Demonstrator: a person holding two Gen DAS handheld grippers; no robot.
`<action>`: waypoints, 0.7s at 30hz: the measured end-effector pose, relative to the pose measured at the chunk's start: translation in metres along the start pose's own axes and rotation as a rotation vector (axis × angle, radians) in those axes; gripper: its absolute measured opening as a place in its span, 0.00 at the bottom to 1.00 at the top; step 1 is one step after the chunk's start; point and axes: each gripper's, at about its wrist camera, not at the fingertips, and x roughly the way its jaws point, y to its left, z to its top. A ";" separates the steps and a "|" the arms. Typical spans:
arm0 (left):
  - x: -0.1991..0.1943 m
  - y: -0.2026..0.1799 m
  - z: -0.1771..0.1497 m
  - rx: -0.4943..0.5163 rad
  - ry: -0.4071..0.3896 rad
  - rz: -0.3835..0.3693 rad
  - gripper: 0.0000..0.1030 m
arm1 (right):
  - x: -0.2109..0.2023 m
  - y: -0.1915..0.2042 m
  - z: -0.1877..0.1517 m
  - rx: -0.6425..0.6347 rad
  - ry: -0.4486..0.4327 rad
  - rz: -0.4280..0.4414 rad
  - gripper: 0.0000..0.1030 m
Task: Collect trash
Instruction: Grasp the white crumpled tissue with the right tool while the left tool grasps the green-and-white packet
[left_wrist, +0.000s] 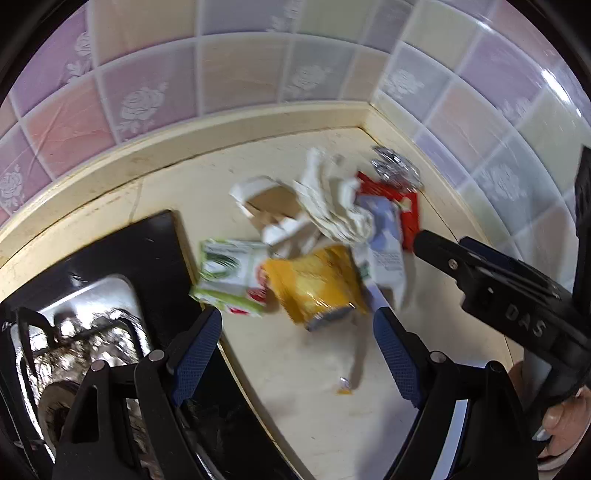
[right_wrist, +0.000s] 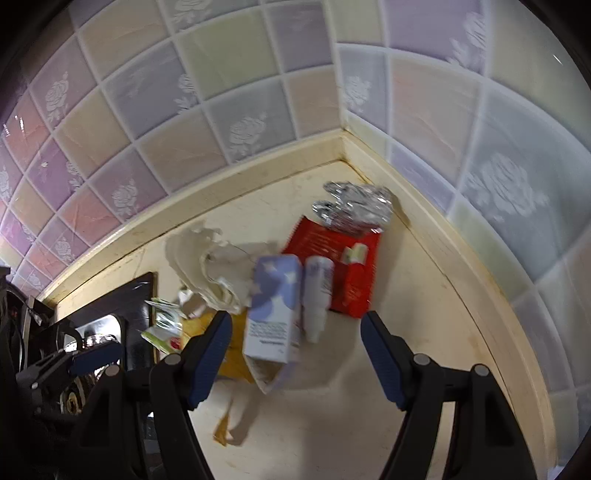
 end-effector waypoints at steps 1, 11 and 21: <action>-0.001 0.009 0.005 -0.016 0.002 0.008 0.81 | 0.001 0.006 0.003 -0.015 -0.004 0.006 0.70; 0.018 0.064 0.020 -0.144 0.067 0.050 0.76 | 0.036 0.063 0.018 -0.150 0.006 0.053 0.70; 0.030 0.081 0.020 -0.129 0.077 0.043 0.76 | 0.068 0.061 0.022 -0.145 0.047 0.016 0.19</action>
